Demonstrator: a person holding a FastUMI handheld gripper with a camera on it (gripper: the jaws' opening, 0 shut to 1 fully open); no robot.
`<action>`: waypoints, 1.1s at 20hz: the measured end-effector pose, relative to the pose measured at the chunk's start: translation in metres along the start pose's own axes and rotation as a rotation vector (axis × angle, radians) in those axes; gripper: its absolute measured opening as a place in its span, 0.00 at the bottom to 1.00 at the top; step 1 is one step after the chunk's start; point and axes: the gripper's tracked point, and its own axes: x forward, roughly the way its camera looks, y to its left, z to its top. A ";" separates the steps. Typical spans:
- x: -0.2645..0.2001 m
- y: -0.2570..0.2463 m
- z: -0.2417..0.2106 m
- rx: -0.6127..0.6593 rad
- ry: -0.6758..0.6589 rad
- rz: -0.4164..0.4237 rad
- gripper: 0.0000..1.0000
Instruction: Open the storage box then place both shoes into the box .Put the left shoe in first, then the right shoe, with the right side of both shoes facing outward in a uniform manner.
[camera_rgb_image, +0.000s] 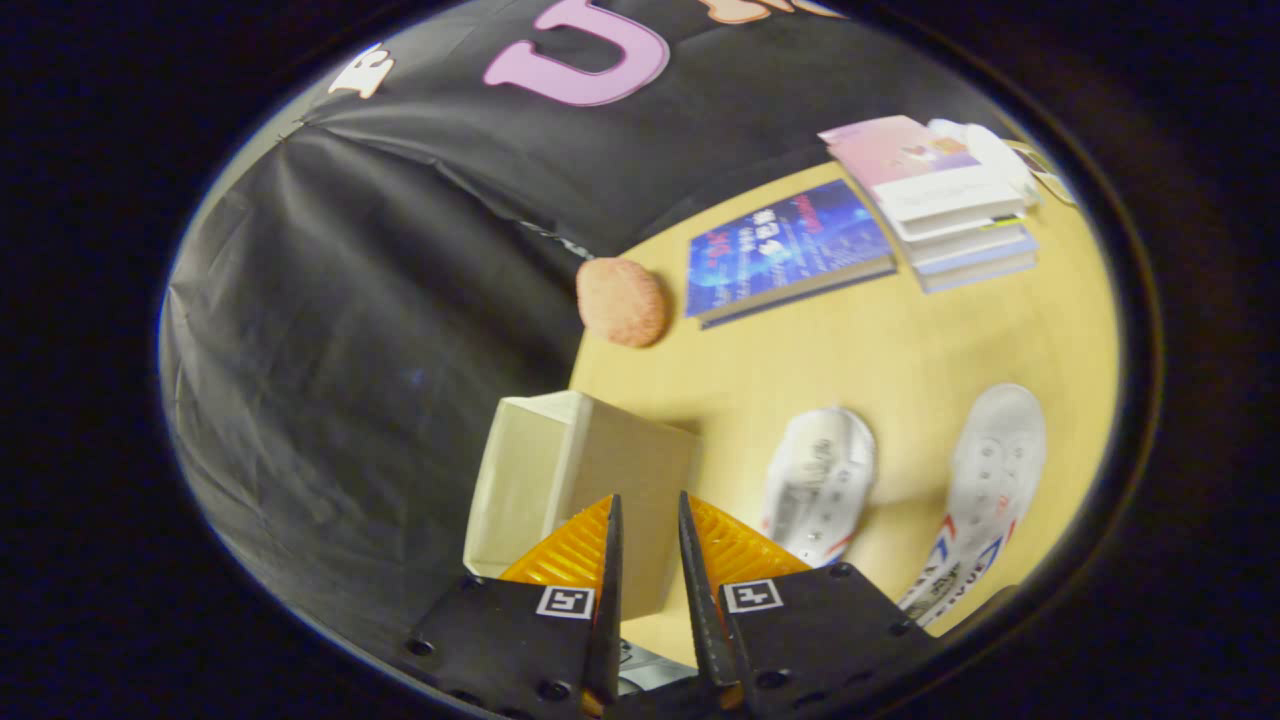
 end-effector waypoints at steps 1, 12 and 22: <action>-0.001 -0.019 -0.007 0.003 0.009 -0.044 0.33; 0.016 -0.113 -0.047 0.011 0.102 -0.290 0.53; 0.058 -0.129 -0.077 0.030 0.202 -0.383 0.48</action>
